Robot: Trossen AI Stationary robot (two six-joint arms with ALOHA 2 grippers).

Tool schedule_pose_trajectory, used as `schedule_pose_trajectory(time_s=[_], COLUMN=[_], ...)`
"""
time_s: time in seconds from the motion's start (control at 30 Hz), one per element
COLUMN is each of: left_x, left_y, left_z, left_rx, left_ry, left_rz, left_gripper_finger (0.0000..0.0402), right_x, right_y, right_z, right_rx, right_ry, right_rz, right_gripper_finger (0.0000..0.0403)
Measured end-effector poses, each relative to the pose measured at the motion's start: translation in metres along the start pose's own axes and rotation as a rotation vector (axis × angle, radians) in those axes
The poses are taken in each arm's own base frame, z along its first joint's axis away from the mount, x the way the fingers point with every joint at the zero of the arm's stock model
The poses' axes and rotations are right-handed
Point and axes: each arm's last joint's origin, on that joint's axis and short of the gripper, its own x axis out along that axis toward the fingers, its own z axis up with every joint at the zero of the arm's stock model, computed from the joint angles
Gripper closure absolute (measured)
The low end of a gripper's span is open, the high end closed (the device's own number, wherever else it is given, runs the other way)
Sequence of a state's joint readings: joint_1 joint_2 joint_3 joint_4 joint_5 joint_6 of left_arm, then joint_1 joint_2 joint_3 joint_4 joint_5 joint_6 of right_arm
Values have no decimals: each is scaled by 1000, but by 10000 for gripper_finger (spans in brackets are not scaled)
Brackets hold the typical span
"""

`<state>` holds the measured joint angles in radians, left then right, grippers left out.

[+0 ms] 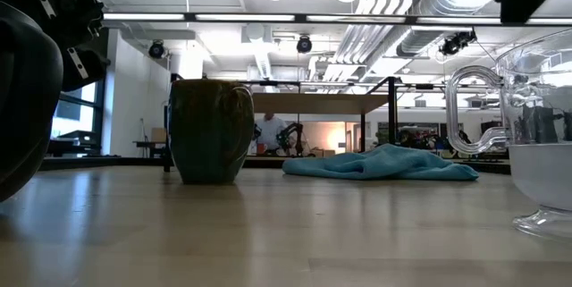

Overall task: Stack small to large cups/mugs on shelf
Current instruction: Put the transparent mug on the shelf

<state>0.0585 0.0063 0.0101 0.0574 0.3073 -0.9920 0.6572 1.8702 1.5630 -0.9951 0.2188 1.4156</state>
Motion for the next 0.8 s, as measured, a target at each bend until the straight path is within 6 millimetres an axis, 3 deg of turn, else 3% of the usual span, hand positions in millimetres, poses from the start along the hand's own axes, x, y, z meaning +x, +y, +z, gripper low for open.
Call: schedule_pose_trajectory(time_s=[0.23,0.33,0.5,0.8], left_x=[0,0,0,0], left_y=[0,0,0,0], left_z=[0,0,0,0], left_rx=[-7,-7,-1,0], left_ry=[0,1,9,9], left_rz=[0,-1,-6,-7], left_gripper_finger=[311,311,311,311], right_x=[-31,-39,-41,-37], right_y=[-8,-5,0,-2], right_z=[-6,-14,-23,-27], right_rx=[219,350,481,517], right_ry=[52,68,77,119], right_rz=[-168,-163,-124,-149], right_gripper_finger=[320,320,320,320])
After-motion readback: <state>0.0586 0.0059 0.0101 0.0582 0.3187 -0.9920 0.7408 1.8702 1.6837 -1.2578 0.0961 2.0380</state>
